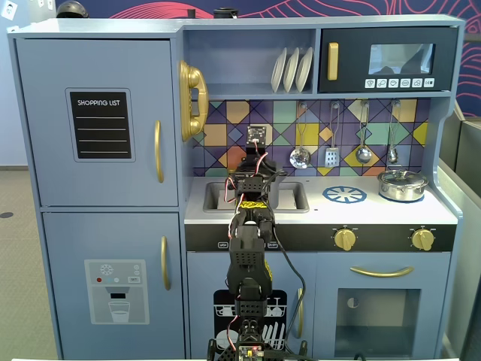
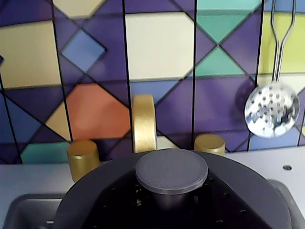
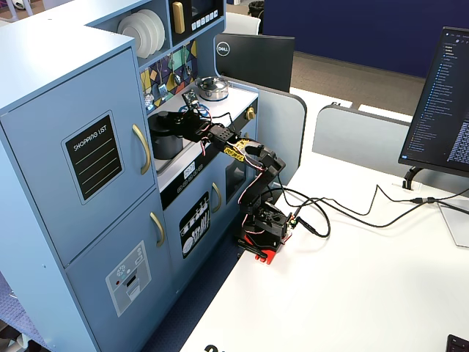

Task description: Pick up the lid from the counter and put it on the gray recipient

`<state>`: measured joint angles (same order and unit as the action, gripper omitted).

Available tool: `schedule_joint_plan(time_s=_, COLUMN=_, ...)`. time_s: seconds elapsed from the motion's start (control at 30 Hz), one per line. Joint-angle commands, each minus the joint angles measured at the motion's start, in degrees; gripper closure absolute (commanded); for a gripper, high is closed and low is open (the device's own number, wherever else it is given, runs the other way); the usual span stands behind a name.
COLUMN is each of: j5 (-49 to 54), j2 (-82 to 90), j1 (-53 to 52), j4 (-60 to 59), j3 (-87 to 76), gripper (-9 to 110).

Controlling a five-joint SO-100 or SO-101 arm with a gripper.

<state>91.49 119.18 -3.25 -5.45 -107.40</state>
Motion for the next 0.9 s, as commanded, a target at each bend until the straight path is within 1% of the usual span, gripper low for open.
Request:
schedule_joint_plan(time_s=0.0, j5=0.44, j2=0.18, j1=0.18, j4=2.64, j3=1.23, gripper=102)
schedule_joint_plan(time_s=0.43, j5=0.18, j2=-0.09, j1=0.44, j4=3.08, j3=-0.44, gripper=102)
schedule_joint_plan(time_s=0.87, j5=-0.09, j2=4.48, j1=1.49, j4=0.7, j3=-3.6, gripper=102)
